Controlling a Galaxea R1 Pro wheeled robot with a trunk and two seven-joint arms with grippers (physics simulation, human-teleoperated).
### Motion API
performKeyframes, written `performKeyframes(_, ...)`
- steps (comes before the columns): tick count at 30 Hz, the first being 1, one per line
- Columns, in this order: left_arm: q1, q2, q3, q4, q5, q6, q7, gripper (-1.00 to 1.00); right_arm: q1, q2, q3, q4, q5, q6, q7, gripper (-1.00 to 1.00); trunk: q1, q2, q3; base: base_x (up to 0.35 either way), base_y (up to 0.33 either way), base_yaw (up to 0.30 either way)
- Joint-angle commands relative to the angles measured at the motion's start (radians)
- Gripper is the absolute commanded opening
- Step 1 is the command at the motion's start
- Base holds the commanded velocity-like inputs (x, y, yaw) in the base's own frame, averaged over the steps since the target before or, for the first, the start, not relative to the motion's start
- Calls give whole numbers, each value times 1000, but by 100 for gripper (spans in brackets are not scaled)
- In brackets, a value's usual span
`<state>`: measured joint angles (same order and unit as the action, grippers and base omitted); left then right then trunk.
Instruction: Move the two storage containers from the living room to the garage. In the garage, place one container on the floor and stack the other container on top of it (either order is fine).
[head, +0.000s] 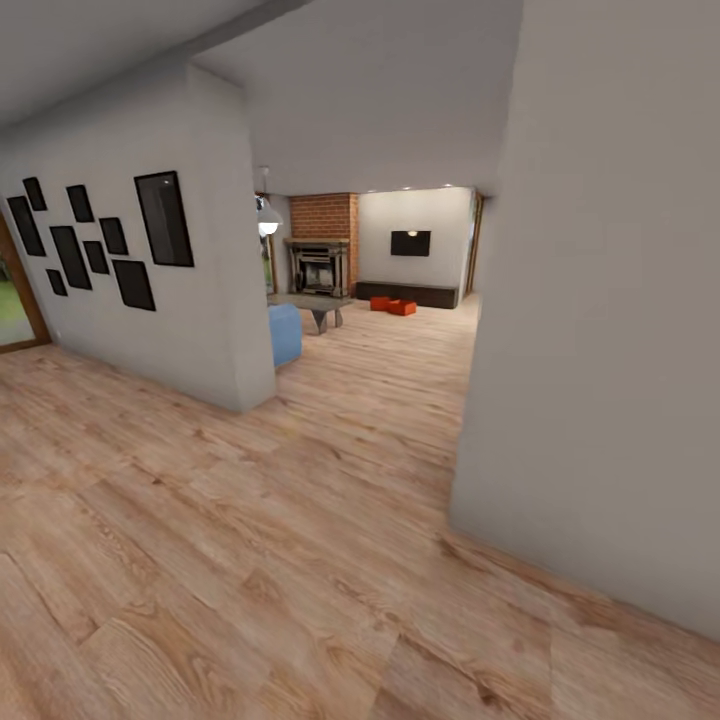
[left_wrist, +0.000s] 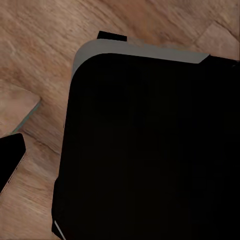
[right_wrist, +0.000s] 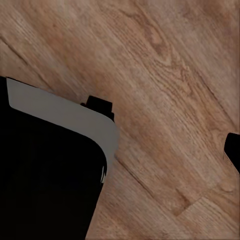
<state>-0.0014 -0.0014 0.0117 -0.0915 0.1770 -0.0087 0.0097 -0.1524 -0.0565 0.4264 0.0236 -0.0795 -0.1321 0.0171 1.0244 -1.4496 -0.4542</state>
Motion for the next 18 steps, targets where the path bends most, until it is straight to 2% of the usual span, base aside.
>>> performKeyframes(1, 0, 0, 1, -1, 6, -1, 1, 100, -1, 0, 8, 3, -8, -5, 2, 100, 1, 0, -1, 323, 84, 0)
performKeyframes(18, 0, 1, 0, -1, 6, 10, 1, 100, -1, 1, 12, 3, -2, -4, 1, 100, 1, 0, -1, 323, 14, 0)
